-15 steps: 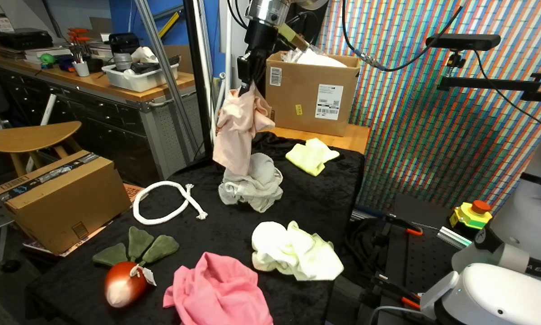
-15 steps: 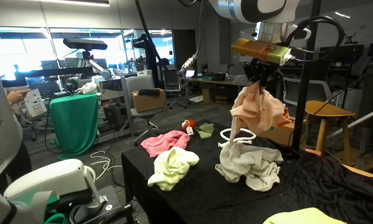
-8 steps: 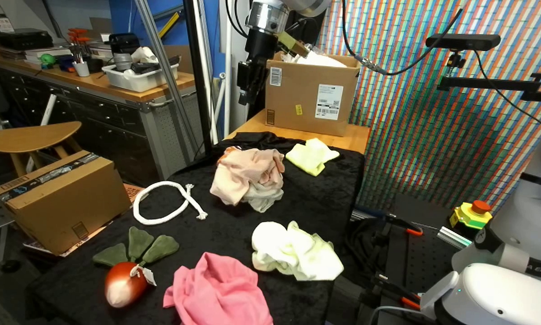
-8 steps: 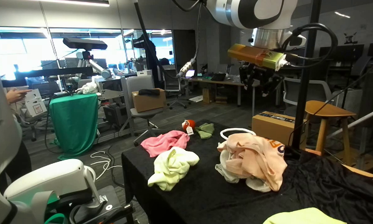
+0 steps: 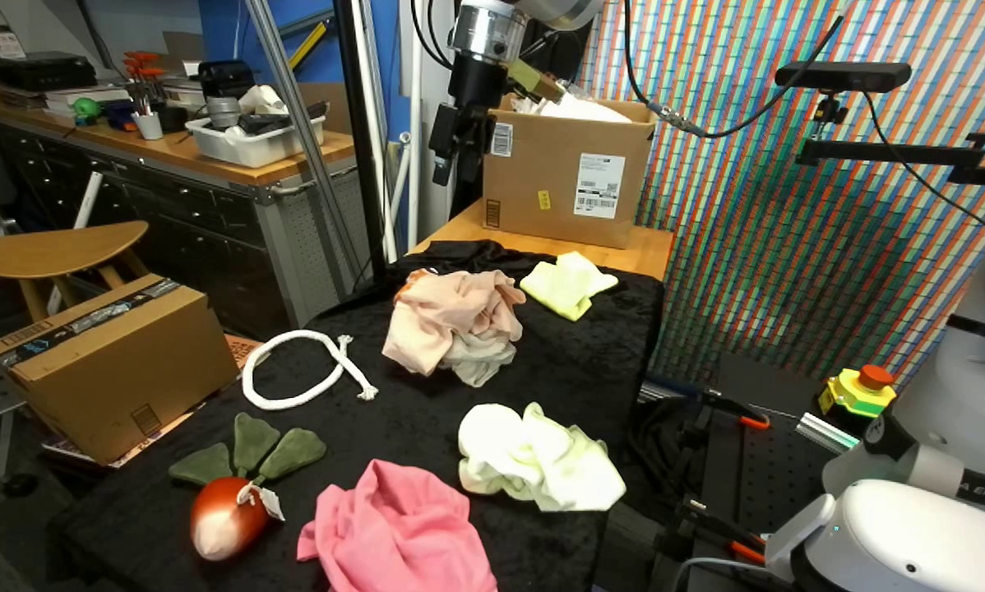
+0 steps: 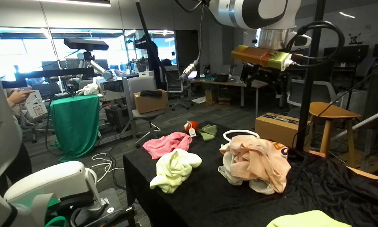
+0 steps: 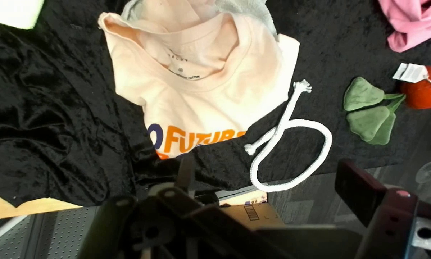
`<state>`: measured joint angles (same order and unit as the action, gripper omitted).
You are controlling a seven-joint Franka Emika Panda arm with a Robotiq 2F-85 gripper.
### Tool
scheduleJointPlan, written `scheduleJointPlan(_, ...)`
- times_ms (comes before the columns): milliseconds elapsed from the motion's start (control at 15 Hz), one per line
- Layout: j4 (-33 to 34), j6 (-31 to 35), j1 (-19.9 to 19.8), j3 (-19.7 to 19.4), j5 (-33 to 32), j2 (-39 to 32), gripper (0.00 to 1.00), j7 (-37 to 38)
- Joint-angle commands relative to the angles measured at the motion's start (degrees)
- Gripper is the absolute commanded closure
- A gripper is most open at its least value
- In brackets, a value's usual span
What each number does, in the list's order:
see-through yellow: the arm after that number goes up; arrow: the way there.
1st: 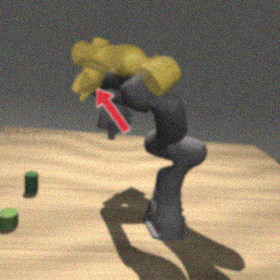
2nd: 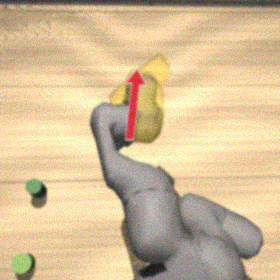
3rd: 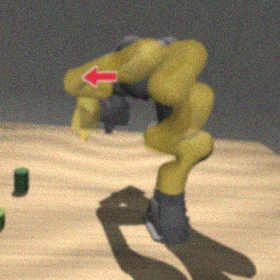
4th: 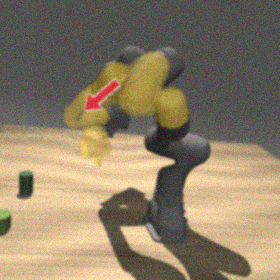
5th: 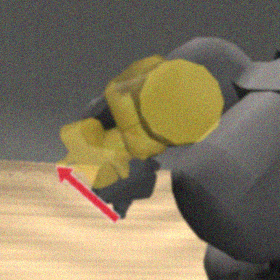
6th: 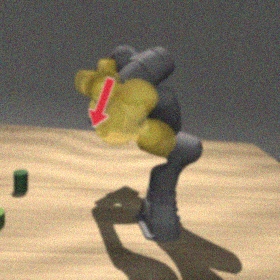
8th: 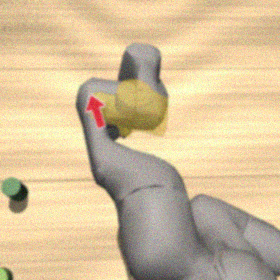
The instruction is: Pile the t-shirts, towels, rope and radish together
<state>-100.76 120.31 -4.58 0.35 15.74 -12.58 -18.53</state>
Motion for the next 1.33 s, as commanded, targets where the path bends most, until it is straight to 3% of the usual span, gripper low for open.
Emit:
scheduleJointPlan(0,-0.91,1.10,0.87,0.34,-2.33,1.37,0.00,0.65)
scheduleJointPlan(600,-3.21,-0.54,0.89,-0.78,-5.72,1.20,0.00,3.69)
scheduleJointPlan(1267,-5.59,-3.61,-3.56,-4.42,-0.94,-3.46,0.00,11.67)
